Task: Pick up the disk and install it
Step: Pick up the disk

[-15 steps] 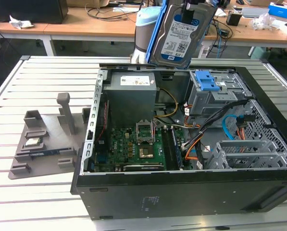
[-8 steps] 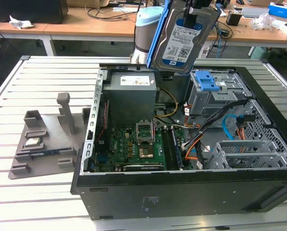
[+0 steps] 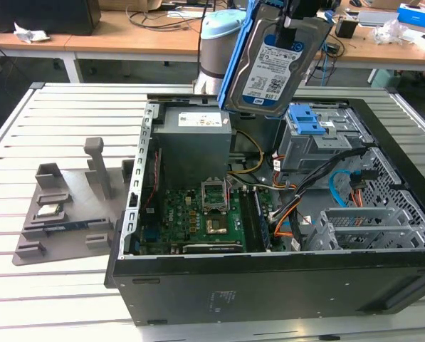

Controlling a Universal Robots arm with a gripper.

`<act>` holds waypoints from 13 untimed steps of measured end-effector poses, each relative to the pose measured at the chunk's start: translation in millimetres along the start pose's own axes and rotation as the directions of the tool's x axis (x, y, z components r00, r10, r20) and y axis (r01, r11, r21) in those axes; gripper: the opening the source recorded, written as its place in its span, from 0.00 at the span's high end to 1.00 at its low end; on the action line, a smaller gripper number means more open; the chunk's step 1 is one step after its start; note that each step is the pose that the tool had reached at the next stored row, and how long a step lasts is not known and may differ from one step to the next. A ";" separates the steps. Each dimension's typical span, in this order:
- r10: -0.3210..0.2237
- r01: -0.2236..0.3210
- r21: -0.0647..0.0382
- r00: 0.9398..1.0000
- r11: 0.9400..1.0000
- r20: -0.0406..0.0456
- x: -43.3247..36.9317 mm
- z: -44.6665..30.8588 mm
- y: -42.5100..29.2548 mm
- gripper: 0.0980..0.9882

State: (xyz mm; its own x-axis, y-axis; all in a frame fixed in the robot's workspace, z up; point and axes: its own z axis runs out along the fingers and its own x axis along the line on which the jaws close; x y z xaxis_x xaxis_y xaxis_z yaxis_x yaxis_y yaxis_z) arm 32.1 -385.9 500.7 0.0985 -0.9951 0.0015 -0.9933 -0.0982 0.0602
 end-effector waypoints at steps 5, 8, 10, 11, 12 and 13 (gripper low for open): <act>0.000 0.000 0.000 1.000 1.000 0.000 16.6 0.2 1.6 0.70; 0.000 0.000 0.000 1.000 1.000 0.000 24.1 0.3 2.4 0.70; 0.000 0.000 0.000 1.000 1.000 0.000 28.1 0.4 2.8 0.70; 0.000 0.000 0.000 1.000 1.000 0.000 31.3 0.5 3.1 0.70; 0.000 0.000 0.000 1.000 1.000 0.000 37.5 0.5 3.7 0.70; 0.000 0.000 0.000 1.000 1.000 0.000 40.4 0.6 4.0 0.70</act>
State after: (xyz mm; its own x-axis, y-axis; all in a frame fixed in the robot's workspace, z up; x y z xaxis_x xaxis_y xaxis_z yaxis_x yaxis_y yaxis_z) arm 32.1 -426.5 500.5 0.0984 -0.9951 0.0014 -0.9934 -0.0982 0.0601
